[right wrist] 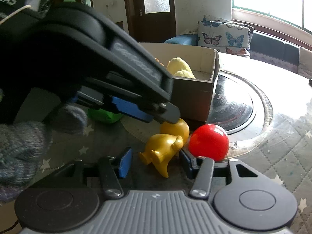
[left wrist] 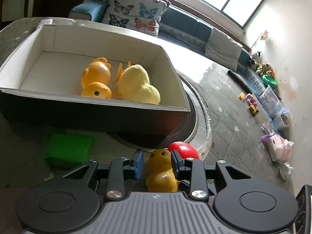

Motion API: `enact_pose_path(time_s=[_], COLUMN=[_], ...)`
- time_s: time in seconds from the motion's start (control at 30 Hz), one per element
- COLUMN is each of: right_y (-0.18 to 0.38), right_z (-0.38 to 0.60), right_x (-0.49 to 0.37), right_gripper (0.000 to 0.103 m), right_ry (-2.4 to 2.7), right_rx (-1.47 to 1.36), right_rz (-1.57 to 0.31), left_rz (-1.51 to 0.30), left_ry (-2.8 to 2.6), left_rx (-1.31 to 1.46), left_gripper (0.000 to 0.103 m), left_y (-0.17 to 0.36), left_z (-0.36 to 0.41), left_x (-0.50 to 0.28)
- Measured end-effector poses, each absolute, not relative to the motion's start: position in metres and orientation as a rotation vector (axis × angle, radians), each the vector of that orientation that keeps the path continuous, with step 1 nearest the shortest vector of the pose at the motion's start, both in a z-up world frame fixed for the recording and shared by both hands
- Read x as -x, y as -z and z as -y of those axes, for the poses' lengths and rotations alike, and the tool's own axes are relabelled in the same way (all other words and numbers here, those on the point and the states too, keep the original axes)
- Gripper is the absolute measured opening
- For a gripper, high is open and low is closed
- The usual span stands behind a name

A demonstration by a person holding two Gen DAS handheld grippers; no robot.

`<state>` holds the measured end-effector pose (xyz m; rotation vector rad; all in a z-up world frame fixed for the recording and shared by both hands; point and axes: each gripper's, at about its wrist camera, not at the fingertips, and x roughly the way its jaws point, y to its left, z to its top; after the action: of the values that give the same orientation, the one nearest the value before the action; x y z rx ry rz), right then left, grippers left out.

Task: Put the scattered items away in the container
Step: 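Grasp the small yellow duck between the left and right grippers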

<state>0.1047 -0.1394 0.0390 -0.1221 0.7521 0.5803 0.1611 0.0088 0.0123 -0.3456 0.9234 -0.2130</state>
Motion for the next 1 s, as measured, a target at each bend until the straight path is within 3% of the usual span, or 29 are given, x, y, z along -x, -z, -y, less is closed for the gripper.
enact_pose_path(time_s=[0.17,0.57,1.0], right_y=[-0.039,-0.041,-0.079], right_z=[0.143,0.143,0.129], right_x=[-0.105,-0.104,-0.108], right_gripper=[0.045,0.041,0.04], right_ry=[-0.585,-0.592,-0.628], right_rx=[0.116,0.114,0.186], right_rz=[-0.759,-0.75,-0.62], left_rz=[-0.929,-0.921,-0.779], left_ry=[0.227,0.246,0.223], left_rx=[0.35,0.359,0.364], left_gripper=[0.032,0.032,0.032], left_y=[-0.007,-0.004,-0.053], left_z=[-0.006,-0.005,-0.016], left_x=[-0.166,-0.16,-0.161])
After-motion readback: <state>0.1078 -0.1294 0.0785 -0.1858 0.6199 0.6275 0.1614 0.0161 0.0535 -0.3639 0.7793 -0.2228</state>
